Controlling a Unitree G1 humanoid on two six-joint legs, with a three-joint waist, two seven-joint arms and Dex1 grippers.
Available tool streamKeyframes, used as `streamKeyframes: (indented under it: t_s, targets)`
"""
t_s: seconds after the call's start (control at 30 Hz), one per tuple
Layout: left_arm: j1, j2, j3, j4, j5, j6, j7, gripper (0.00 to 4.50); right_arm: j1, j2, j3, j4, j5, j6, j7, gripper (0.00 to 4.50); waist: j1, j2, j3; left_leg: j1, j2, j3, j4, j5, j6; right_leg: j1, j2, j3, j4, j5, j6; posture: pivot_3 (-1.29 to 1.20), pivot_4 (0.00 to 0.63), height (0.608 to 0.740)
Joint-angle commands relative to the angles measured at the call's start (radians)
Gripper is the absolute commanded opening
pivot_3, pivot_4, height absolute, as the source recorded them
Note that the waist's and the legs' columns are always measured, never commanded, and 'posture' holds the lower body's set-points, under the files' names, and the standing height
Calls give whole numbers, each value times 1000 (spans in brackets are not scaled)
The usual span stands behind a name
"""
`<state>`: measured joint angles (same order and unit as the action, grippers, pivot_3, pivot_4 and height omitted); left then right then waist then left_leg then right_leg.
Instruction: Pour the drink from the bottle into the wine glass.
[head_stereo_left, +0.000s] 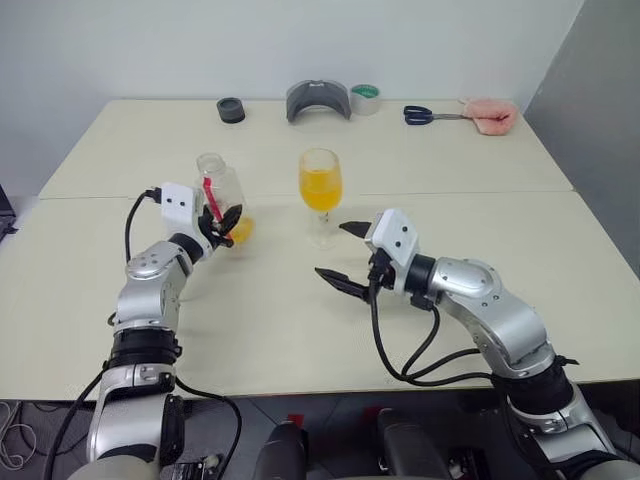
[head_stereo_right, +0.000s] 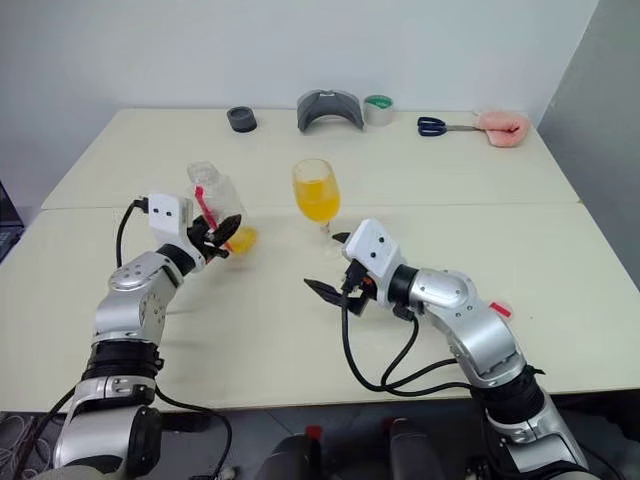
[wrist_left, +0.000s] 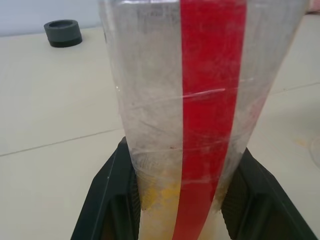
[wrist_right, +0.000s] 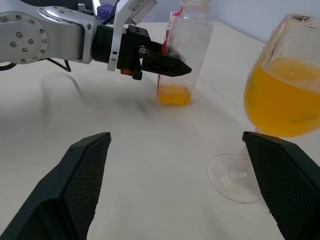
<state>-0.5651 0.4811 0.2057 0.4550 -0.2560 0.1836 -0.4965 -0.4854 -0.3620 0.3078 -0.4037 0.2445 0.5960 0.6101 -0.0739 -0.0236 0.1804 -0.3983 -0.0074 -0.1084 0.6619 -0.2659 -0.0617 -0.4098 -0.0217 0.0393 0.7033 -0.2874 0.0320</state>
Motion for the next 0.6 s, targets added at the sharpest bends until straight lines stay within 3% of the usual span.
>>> streamKeyframes:
  t_s: [0.03, 0.1, 0.3, 0.4, 0.6]
  targets:
    - [3, 0, 25, -11, -2, -28, 13, 1668, -14, 7, -3, -22, -7, -11, -2, 4500, 0, 0, 0, 0, 0, 0, 0, 0, 0, 0, 0, 0, 0, 0, 0, 0, 150, 740]
    - [8, 0, 23, -5, 0, -32, 19, 1668, -13, 8, -2, -22, -7, -10, -2, 4500, 0, 0, 0, 0, 0, 0, 0, 0, 0, 0, 0, 0, 0, 0, 0, 0, 150, 740]
    - [21, 2, 21, -11, -5, -33, 9, 3682, -13, 12, -5, -21, -10, -10, 1, 4500, 0, 0, 0, 0, 0, 0, 0, 0, 0, 0, 0, 0, 0, 0, 0, 0, 150, 740]
    - [36, -1, 18, -31, -4, -35, 11, 4470, -13, 10, -9, -19, -10, -12, 5, 4500, 0, 0, 0, 0, 0, 0, 0, 0, 0, 0, 0, 0, 0, 0, 0, 0, 150, 740]
    - [88, -9, 7, -88, 12, -53, 24, 4470, 9, 2, -13, -15, -20, -34, 7, 4500, 0, 0, 0, 0, 0, 0, 0, 0, 0, 0, 0, 0, 0, 0, 0, 0, 150, 740]
